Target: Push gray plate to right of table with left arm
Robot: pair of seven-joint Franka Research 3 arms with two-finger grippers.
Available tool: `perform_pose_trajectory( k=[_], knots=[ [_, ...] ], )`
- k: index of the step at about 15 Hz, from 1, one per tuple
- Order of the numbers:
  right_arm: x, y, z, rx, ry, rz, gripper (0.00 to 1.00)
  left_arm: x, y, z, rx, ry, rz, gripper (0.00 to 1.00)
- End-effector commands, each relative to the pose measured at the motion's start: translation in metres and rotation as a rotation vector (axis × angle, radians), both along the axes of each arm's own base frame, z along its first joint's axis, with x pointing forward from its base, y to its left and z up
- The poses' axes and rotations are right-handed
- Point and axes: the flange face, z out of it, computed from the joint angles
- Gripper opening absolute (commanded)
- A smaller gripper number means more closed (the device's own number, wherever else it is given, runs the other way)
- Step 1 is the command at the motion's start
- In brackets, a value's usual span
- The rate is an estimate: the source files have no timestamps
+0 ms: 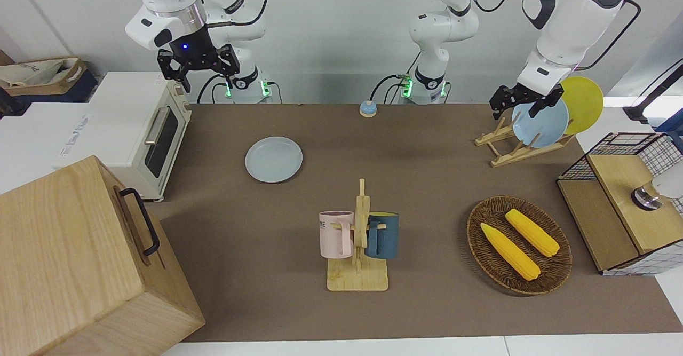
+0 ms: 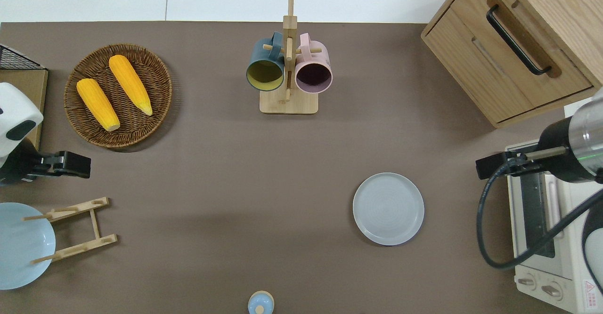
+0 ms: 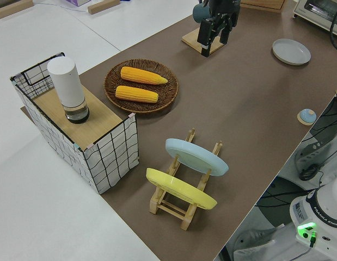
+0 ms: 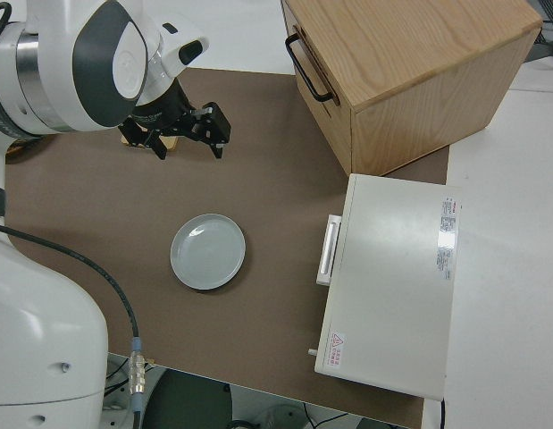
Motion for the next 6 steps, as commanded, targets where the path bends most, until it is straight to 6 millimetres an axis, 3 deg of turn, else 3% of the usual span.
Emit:
perform_pose_trajectory(
  k=[1,6],
  knots=[
    [-0.0031,-0.0026,0.0041,0.009,0.003,-0.006,0.983,-0.017,0.0055,-0.012,-0.02,-0.026,-0.018,1.0],
    [-0.0031,-0.0026,0.0041,0.009,0.003,-0.006,0.983,-0.0131,-0.0022,-0.0162,-0.021,-0.026,-0.032,1.0]
  ],
)
